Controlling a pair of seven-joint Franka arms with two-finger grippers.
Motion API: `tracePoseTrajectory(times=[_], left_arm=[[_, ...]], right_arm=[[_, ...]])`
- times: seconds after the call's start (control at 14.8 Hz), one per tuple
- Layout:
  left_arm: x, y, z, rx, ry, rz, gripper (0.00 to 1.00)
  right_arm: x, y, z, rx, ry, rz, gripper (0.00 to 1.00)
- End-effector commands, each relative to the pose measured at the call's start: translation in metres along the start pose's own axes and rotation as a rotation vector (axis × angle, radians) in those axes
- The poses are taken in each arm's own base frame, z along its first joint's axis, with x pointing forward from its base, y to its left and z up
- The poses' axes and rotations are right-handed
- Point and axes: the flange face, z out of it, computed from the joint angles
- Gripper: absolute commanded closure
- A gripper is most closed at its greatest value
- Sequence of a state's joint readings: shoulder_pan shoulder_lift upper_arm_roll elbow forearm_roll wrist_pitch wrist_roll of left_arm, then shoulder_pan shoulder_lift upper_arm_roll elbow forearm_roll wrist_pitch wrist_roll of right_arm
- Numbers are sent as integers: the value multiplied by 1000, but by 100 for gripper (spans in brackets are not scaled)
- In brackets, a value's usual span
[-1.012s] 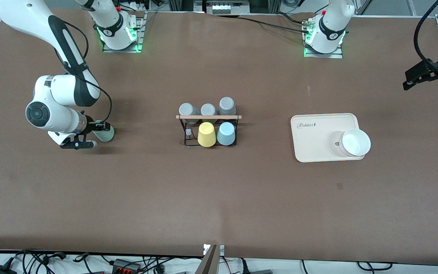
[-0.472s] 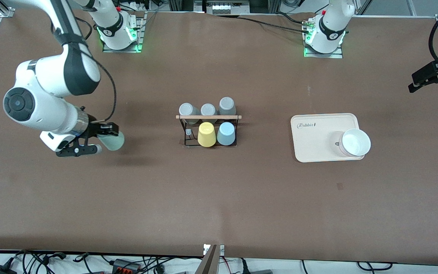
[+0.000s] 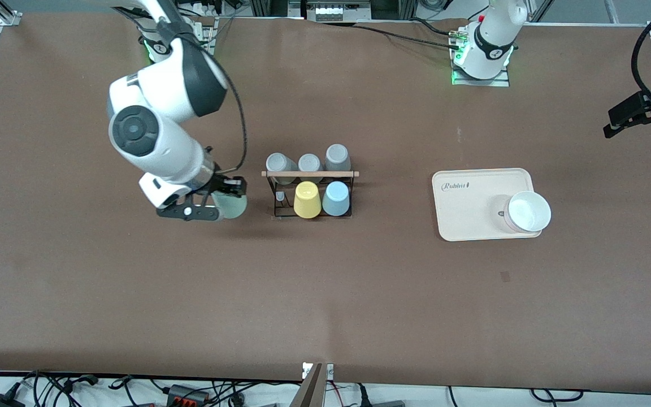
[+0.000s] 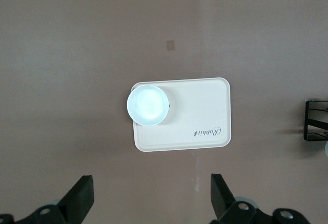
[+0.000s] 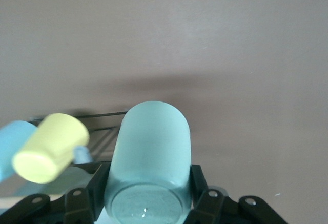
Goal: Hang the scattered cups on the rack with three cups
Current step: 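Lift the mint-green cup and carry it to the rack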
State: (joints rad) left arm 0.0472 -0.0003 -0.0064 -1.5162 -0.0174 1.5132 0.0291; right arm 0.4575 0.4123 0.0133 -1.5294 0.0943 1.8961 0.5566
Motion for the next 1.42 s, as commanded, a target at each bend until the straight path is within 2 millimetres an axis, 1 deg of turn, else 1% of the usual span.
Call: tracePoseTrajectory(times=[0.0,0.13,0.2,0.34,0.47,0.54,0.67,0.74,0.88,1.08,1.21,1.28,1.35], left_arm=[[-3,5,0,-13,8,22,0],[-3,6,0,-13,8,20,0],[-3,2,0,-13,8,12,0],[-3,0,1,-13,5,11,0],[-3,-14,1,-13,4,-4,0],[-3,-15,1,-13,4,-6,0],[-5,-15,-3,-12,9,-11,0],[-5,-15,-5,-8,11,-11,0],[-5,-11,-6,-7,14,-11,0],[-8,2,-9,-9,14,0,0],[-1,7,-4,-10,15,8,0],[4,8,4,-10,6,10,0],[6,9,5,-9,6,12,0]], right_arm=[[-2,-41,8,3,1,82,80],[-9,-62,13,3,3,109,80],[-14,-70,17,0,0,119,80],[-22,-80,23,-5,-8,130,80],[-25,-81,25,-17,-23,126,80],[-25,-80,27,-21,-28,124,80],[-24,-82,46,-40,-48,123,80],[-24,-83,50,-43,-54,124,80],[-24,-85,62,-45,-71,126,80],[-23,-88,75,-13,-109,150,80],[-21,-88,84,-16,-113,153,80],[-20,-87,88,-18,-117,156,80],[-19,-87,94,-23,-123,157,80]])
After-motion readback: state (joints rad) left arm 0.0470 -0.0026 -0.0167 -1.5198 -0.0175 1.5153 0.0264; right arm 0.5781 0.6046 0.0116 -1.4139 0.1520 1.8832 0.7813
